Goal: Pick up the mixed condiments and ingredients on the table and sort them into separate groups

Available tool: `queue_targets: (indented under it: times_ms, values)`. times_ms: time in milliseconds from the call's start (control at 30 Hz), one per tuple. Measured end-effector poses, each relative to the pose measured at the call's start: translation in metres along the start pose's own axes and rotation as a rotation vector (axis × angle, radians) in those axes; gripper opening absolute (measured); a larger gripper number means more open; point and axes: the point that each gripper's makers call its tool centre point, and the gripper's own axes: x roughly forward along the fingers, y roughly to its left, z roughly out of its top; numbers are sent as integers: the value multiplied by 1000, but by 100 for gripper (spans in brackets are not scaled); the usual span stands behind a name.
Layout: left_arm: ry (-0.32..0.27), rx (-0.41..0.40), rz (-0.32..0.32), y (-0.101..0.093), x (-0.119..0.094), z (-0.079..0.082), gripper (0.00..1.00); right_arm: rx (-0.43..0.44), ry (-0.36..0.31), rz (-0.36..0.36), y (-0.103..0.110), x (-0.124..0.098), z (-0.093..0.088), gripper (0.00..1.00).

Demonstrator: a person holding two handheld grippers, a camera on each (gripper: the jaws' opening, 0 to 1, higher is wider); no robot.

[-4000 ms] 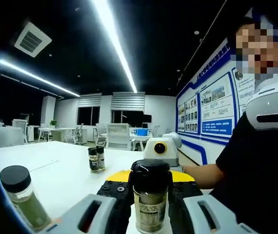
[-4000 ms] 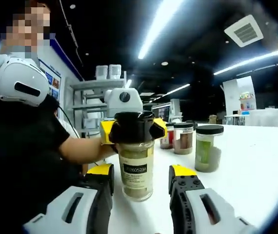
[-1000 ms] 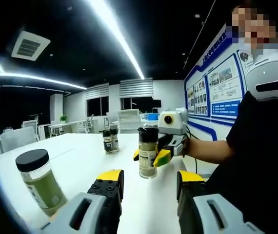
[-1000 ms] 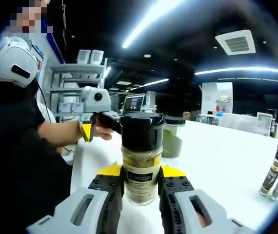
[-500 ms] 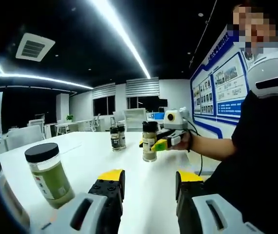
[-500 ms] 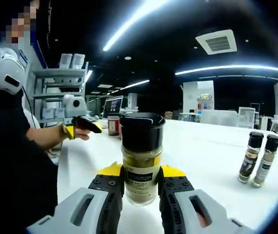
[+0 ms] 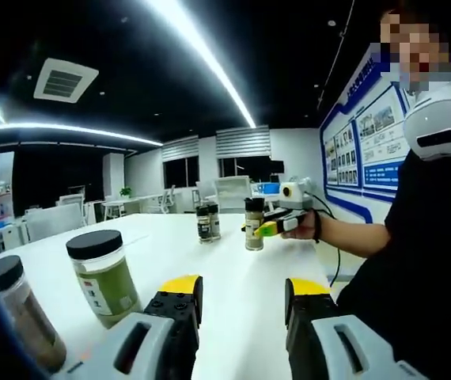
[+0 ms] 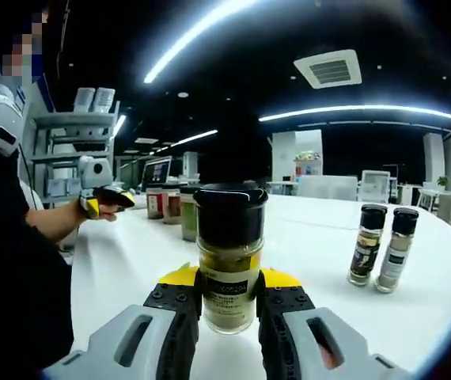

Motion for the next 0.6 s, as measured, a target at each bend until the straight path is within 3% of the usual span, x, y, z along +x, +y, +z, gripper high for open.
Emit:
queue_targets:
  times_ms: [267, 600]
  values:
    - [33, 6, 18, 4, -1, -13, 42, 30, 7, -92, -36, -13, -5, 28]
    - [39, 7, 24, 8, -3, -16, 42, 49, 22, -211, -76, -24, -10, 28]
